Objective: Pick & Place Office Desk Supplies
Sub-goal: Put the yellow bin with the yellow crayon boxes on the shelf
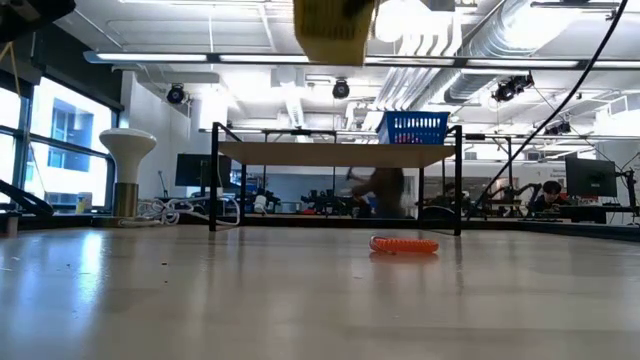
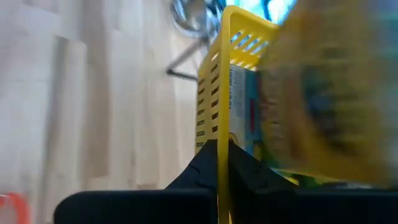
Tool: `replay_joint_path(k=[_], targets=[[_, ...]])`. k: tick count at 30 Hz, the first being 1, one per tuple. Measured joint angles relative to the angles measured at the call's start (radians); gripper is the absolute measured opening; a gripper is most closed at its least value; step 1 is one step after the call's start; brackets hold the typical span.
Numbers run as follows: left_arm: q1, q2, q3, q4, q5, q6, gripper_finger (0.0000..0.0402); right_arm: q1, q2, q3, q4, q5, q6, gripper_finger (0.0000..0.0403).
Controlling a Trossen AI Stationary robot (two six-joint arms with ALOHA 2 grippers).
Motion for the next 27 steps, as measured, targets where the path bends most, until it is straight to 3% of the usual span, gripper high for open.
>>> replay_joint_path(k=[5,11,24,27], targets=[[0.026,0.0,0.0,-0.001,-0.012,0.047,0.0122,-0.176,0.0,-0.052,-0.005,-0.109,-0.042,0.0003],[0.048,0.0,0.0,-0.005,-0.015,0.138,0.0122,-0.333,0.001,-0.174,0.129,-0.244,-0.139,0.0003],[0.109,0.0,0.0,-0.06,-0.015,0.2,0.0122,-0.475,0.0,-0.175,0.129,-0.457,-0.238,0.0003],[0.117,0.0,0.0,-0.065,-0.015,0.2,0.0122,-0.496,0.0,-0.175,0.12,-0.459,-0.242,0.0003]])
